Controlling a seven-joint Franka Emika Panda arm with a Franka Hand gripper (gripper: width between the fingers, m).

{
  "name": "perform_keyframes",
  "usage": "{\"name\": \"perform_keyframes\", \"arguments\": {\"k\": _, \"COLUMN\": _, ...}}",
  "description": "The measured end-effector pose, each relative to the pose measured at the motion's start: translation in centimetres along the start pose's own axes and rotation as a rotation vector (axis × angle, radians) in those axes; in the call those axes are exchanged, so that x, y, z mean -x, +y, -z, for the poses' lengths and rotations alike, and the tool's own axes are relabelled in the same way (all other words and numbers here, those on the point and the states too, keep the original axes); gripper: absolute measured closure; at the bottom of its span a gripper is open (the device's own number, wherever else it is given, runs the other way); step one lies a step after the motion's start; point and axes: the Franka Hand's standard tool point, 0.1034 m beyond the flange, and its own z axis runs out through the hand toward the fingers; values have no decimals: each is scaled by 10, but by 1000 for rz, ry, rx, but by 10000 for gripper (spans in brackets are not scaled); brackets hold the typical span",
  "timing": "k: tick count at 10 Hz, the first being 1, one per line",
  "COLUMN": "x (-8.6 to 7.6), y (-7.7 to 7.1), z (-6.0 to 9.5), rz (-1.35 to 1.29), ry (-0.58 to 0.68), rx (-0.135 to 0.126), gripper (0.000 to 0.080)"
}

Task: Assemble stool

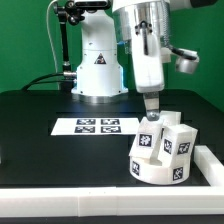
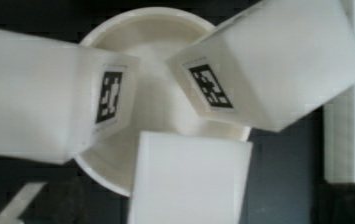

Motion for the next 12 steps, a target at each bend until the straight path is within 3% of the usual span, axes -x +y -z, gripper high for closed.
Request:
{"name": "perform_keyframes", "arguments": {"k": 3, "x": -1, "y": 0, "z": -1, "rz": 223, "ry": 2, "rx": 2, "gripper": 151}}
{"name": "perform_keyframes", "arguments": {"k": 9, "x": 4, "y": -2, "z": 0, "rz": 966, "ry": 31, "rx": 21, "gripper": 151}}
{"name": "perform_keyframes", "arguments": {"k": 12, "x": 2, "y": -2, "z": 0, "rz": 1161, "ry": 34, "rx": 30, "gripper": 151}}
